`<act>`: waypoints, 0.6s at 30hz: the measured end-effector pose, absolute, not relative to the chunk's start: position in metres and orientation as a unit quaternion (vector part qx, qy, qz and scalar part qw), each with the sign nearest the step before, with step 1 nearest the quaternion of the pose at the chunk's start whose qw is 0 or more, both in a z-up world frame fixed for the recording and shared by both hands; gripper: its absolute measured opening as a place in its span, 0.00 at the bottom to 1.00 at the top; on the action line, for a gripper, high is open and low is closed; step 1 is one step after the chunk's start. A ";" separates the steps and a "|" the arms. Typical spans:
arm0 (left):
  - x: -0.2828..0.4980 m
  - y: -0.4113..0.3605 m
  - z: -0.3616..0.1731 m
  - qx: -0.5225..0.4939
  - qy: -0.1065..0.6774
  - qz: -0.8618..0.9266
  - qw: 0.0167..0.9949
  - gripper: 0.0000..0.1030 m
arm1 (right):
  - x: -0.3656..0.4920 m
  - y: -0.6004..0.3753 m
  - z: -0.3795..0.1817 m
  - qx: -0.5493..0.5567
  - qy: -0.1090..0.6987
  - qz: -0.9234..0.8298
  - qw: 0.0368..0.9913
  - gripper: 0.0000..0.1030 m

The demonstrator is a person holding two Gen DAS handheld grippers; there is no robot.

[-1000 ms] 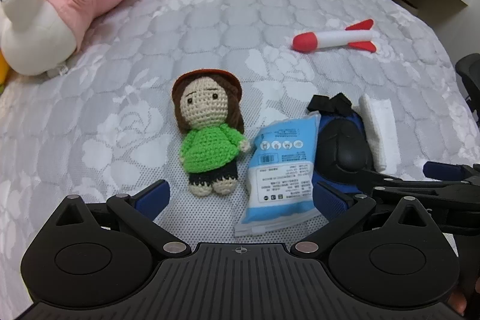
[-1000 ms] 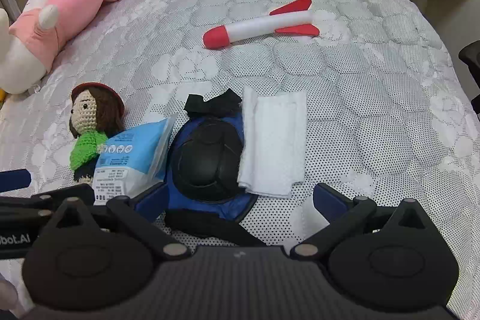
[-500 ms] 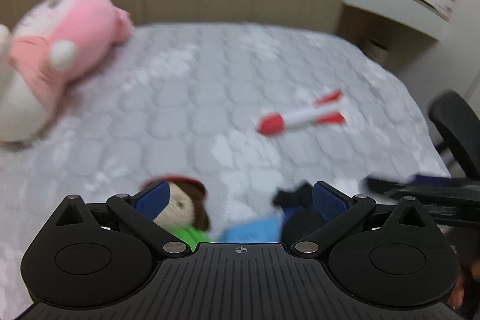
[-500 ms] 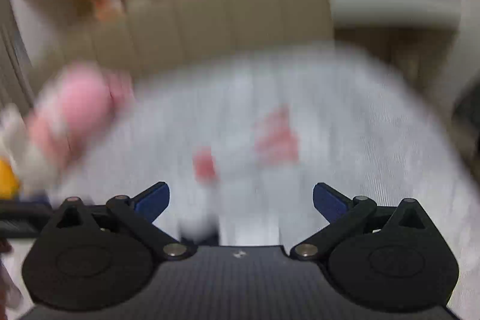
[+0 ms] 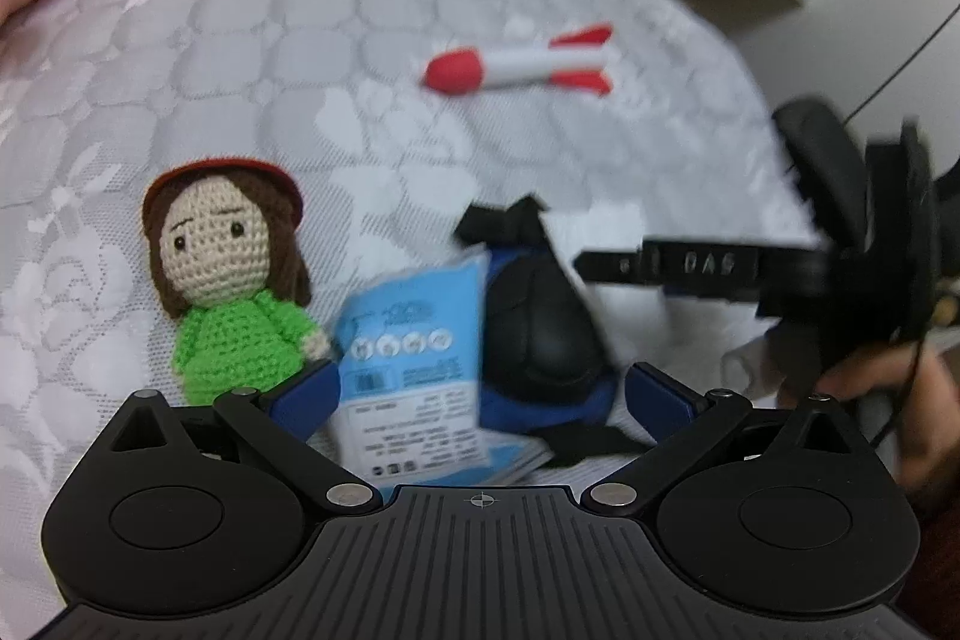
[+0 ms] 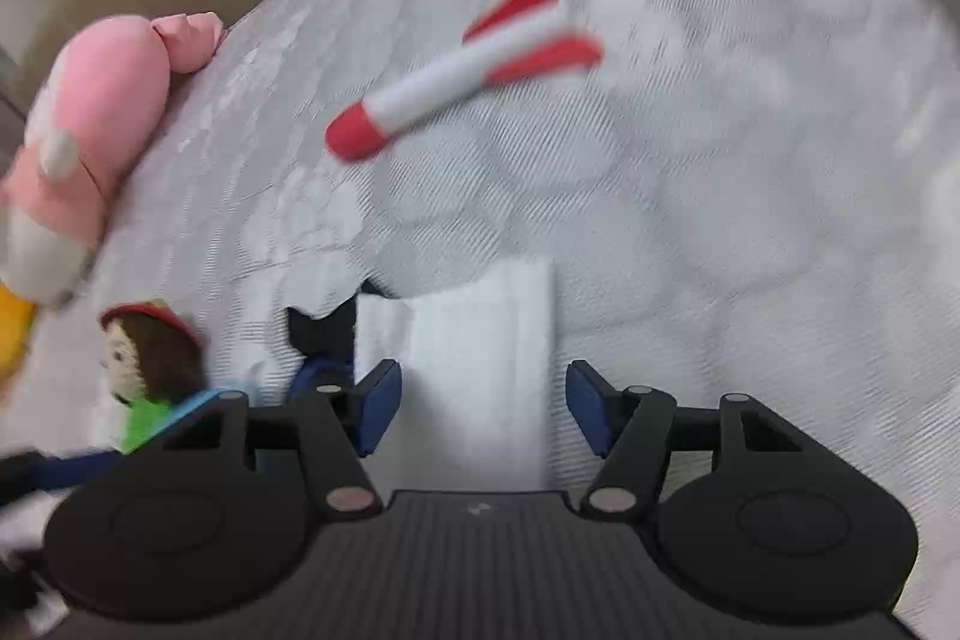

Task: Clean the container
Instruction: 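Grasp the white wet wipe with the right gripper and lift it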

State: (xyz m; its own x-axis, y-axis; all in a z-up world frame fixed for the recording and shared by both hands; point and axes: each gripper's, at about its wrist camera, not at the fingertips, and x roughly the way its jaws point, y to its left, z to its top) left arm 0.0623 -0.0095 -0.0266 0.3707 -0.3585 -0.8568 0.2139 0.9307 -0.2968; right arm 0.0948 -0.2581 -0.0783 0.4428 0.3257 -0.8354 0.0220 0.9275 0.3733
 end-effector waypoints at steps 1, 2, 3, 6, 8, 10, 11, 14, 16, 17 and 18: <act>0.065 -0.012 -0.031 -0.058 0.542 -0.169 0.821 1.00 | 0.096 -0.255 -0.080 0.163 0.519 0.094 0.834 0.62; 0.069 -0.014 -0.036 -0.051 0.549 -0.166 0.818 1.00 | 0.096 -0.253 -0.080 0.158 0.517 0.097 0.836 0.50; 0.071 -0.014 -0.040 -0.044 0.554 -0.164 0.815 1.00 | 0.096 -0.253 -0.080 0.153 0.514 0.099 0.838 0.31; 0.079 -0.014 -0.049 -0.034 0.564 -0.166 0.808 1.00 | 0.092 -0.262 -0.076 0.169 0.508 0.090 0.840 0.08; 0.079 -0.013 -0.052 -0.054 0.571 -0.177 0.800 1.00 | 0.087 -0.267 -0.069 0.178 0.497 0.086 0.845 0.08; 0.079 -0.013 -0.056 -0.081 0.579 -0.194 0.788 1.00 | 0.079 -0.265 -0.058 0.171 0.477 0.090 0.858 0.08; 0.077 -0.017 -0.058 -0.075 0.583 -0.203 0.783 1.00 | 0.076 -0.263 -0.051 0.170 0.465 0.094 0.864 0.08; 0.073 -0.033 -0.069 0.014 0.582 -0.184 0.792 1.00 | 0.065 -0.254 -0.034 0.195 0.444 0.129 0.865 0.08; 0.073 -0.036 -0.075 0.060 0.577 -0.163 0.798 1.00 | 0.064 -0.246 -0.034 0.208 0.453 0.138 0.856 0.08; 0.075 -0.035 -0.075 0.067 0.575 -0.154 0.801 1.00 | 0.064 -0.242 -0.037 0.192 0.462 0.136 0.855 0.08; 0.077 -0.031 -0.073 0.069 0.569 -0.142 0.807 1.00 | 0.064 -0.237 -0.040 0.175 0.470 0.134 0.855 0.08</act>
State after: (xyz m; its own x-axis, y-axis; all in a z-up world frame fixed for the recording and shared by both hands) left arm 0.0766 -0.0309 -0.0726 0.3121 -0.1494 -0.9382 0.3074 0.9503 -0.0491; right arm 0.0639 -0.2373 -0.0399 0.5220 0.3946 -0.7562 -0.0650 0.9024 0.4260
